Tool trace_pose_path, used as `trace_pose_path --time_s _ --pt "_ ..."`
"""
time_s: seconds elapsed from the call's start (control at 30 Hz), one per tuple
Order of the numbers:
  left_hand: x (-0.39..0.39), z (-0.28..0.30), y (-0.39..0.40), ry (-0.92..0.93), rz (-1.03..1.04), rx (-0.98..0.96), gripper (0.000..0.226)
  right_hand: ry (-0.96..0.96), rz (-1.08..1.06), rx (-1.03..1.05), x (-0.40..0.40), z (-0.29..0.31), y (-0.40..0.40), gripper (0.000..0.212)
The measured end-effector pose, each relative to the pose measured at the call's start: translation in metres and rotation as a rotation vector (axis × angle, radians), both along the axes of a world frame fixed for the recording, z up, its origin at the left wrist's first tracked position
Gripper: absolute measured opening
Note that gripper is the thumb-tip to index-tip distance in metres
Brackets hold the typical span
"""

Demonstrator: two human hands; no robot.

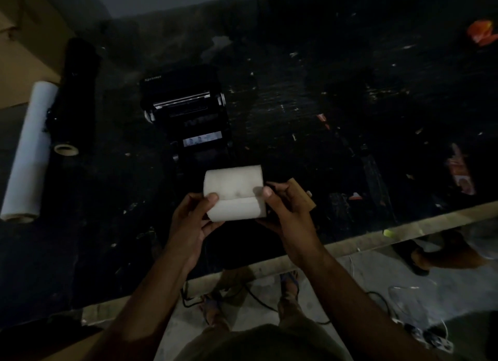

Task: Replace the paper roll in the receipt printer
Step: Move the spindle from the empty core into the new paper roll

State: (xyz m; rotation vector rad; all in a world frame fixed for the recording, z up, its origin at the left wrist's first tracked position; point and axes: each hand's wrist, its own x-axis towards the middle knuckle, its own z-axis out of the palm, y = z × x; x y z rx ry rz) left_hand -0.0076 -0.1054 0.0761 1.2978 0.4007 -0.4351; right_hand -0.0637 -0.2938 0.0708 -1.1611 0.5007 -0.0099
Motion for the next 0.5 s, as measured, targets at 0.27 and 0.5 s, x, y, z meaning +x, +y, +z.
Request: trace_pose_path --time_s 0.27,0.5 --pt "0.008 0.035 -0.057 -0.198 -0.237 0.429 0.062 0.111 -0.161 0.584 -0.001 -0.021 -0.034 0.058" --pt "0.085 -0.026 -0.11 -0.387 -0.478 0.801 0.015 0.032 -0.279 0.602 -0.01 -0.024 -0.099 0.055"
